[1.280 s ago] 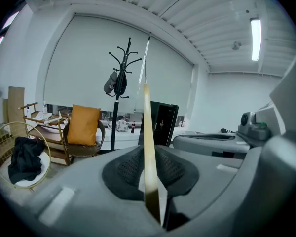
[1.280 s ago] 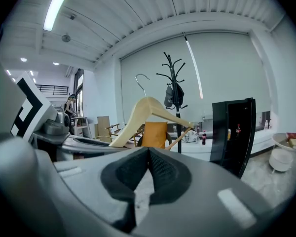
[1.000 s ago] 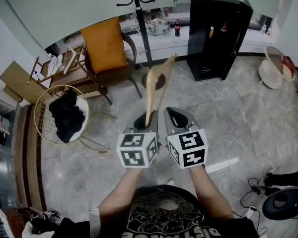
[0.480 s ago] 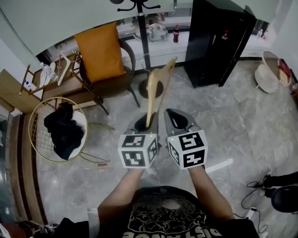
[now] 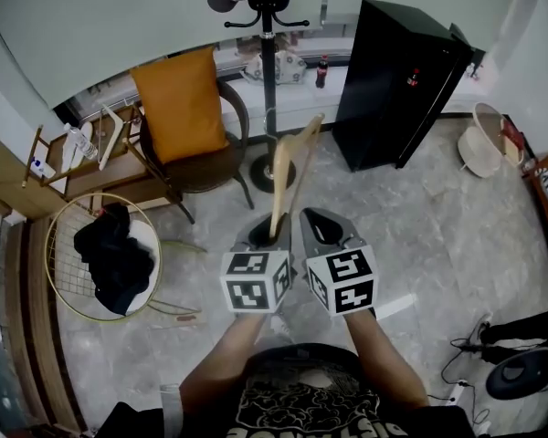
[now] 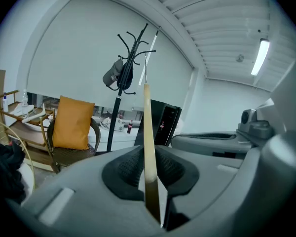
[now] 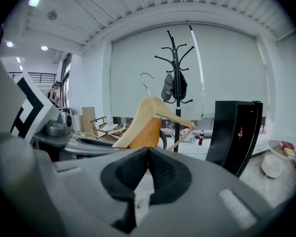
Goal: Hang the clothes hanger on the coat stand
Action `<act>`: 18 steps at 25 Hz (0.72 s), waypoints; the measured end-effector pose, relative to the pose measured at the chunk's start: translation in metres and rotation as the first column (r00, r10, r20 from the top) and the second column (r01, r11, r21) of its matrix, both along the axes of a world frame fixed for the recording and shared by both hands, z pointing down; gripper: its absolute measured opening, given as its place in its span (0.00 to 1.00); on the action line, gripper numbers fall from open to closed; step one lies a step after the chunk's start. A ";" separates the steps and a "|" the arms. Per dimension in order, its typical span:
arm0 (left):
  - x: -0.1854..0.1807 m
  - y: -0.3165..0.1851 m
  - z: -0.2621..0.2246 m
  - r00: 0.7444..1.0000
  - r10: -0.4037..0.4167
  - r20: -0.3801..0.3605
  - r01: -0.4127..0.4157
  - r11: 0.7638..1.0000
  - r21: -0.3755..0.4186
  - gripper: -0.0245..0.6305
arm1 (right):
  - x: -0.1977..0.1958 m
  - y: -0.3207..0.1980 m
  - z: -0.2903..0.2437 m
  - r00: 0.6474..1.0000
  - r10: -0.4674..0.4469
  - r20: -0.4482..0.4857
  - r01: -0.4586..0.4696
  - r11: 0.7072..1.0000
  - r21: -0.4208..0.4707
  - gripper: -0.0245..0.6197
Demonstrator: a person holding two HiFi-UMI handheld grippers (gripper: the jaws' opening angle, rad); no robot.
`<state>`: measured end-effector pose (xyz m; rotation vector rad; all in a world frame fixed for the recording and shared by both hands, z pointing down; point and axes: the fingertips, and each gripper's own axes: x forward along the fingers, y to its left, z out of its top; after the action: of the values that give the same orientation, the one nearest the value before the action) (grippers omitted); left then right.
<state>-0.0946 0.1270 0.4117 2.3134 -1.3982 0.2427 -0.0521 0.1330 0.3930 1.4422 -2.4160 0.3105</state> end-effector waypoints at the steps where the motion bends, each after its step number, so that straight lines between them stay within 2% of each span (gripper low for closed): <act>1: -0.002 -0.002 0.001 1.000 0.003 -0.004 -0.003 1.000 -0.002 0.12 | -0.002 -0.002 0.001 1.000 0.005 -0.004 -0.005 1.000 -0.003 0.04; 11: -0.016 -0.017 0.002 0.999 0.035 0.004 -0.035 0.999 0.003 0.12 | -0.015 -0.025 -0.003 0.998 0.048 0.037 -0.048 0.999 -0.003 0.04; 18: -0.020 -0.036 0.003 1.000 0.021 0.023 -0.022 1.000 0.012 0.12 | -0.021 -0.045 0.001 0.998 0.030 0.063 -0.029 1.000 -0.008 0.04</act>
<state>-0.1150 0.0910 0.4146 2.3437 -1.3899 0.2684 -0.0729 0.0884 0.3941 1.4878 -2.4420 0.3769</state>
